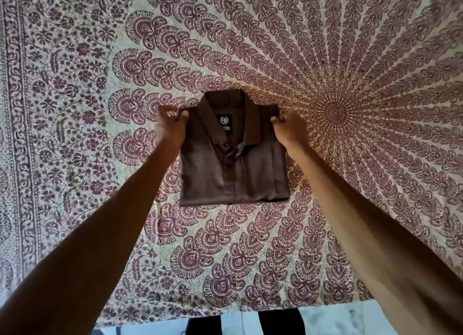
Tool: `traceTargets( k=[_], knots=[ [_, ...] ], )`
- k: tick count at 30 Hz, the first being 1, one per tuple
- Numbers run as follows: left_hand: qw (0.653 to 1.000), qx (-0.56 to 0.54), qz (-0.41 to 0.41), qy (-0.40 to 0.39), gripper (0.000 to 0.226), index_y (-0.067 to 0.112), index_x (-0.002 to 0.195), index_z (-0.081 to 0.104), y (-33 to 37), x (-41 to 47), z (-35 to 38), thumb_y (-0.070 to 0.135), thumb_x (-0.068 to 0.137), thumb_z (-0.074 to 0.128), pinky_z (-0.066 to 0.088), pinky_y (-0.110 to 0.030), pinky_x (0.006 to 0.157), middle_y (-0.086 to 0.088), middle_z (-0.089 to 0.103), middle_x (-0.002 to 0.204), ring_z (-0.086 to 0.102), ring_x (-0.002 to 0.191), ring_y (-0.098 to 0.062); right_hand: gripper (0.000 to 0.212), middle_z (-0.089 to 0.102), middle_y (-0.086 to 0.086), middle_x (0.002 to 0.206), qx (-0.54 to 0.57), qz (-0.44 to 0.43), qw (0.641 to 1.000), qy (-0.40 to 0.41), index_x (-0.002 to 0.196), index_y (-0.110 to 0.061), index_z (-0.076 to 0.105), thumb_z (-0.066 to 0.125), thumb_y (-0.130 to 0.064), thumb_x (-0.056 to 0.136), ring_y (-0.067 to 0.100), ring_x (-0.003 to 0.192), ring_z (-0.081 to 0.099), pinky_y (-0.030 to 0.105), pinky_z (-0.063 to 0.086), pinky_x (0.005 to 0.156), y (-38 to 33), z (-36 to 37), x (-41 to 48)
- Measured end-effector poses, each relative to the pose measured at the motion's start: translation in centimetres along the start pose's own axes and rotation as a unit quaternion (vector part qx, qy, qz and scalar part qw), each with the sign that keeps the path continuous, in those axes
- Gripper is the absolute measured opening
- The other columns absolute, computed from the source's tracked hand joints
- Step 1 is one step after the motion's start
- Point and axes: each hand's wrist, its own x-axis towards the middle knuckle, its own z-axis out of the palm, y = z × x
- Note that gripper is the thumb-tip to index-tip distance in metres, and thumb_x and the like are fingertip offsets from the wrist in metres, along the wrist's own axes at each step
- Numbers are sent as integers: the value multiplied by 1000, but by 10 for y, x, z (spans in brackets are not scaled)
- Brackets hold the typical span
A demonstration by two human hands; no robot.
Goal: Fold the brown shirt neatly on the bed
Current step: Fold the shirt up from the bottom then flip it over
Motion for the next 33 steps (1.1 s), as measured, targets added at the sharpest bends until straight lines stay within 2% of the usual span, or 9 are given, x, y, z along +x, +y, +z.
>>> traceTargets(
  k=[3, 7, 9, 12, 14, 16, 20, 26, 33],
  knots=[
    [998, 2, 57, 23, 27, 13, 115, 49, -3, -9, -3, 15, 91, 61, 40, -11, 51, -2, 64, 93, 58, 80, -17, 26, 66, 6, 82, 95, -11, 992, 86, 90, -8, 64, 55, -32, 96, 22, 73, 59, 32, 39, 62, 4, 0, -10],
    [969, 114, 190, 112, 35, 9, 124, 48, -13, -30, -2, 19, 91, 50, 49, -40, 84, -12, 54, 122, 55, 103, -25, 26, 63, 6, 113, 80, -104, 966, 221, 118, -11, 58, 50, -25, 97, 19, 99, 56, 23, 41, 77, 6, 5, -36],
    [936, 188, 277, 107, 38, 12, 127, 48, -23, -52, 4, 28, 93, 44, 44, -46, 92, -9, 50, 128, 50, 109, -23, 36, 58, 7, 129, 63, -152, 960, 226, 131, -13, 53, 44, -30, 100, 19, 115, 51, 24, 39, 91, 6, 13, -54],
    [893, 278, 353, 13, 56, 13, 147, 32, -47, -78, 20, 40, 99, 41, 25, -44, 115, -9, 30, 154, 31, 140, -24, 57, 29, 9, 158, -44, -204, 967, 143, 150, -17, 35, 28, -46, 102, 26, 146, 24, 43, 24, 118, 14, 35, -70],
    [875, 322, 361, -18, 67, 14, 153, 18, -64, -77, 26, 50, 99, 35, 10, -43, 121, -6, 14, 161, 10, 149, -22, 63, 11, 5, 164, -131, -209, 965, 86, 155, -22, 20, 17, -54, 100, 28, 151, 5, 53, 14, 120, 25, 45, -68],
    [866, 353, 354, -20, 72, 13, 154, 13, -74, -67, 28, 55, 98, 31, 9, -46, 121, -7, 10, 162, 5, 150, -21, 65, 2, 4, 165, -190, -205, 958, 63, 156, -26, 13, 11, -58, 99, 30, 151, -2, 59, 11, 118, 35, 50, -59],
    [859, 382, 341, -23, 74, 14, 154, 11, -77, -59, 30, 58, 98, 29, 7, -47, 121, -5, 8, 162, 3, 150, -19, 63, 0, 3, 165, -238, -204, 948, 61, 155, -29, 11, 14, -60, 100, 33, 151, -2, 63, 10, 116, 42, 53, -47],
    [880, 346, 326, 5, 70, 14, 153, 18, -69, -101, 26, 55, 98, 30, 5, -47, 121, -9, 11, 162, 4, 150, -24, 65, 8, 7, 164, -179, -192, 954, 147, 155, -21, 21, 22, -57, 101, 31, 151, 1, 57, 2, 120, 30, 36, -98],
    [881, 364, 301, -16, 79, 21, 153, 17, -95, -115, 40, 67, 91, 34, 9, -49, 120, -8, 10, 162, 5, 150, -25, 72, 1, 6, 165, -222, -209, 950, 66, 156, -27, 10, 25, -64, 96, 27, 152, -3, 58, 13, 117, 55, 71, -118]
  ],
)
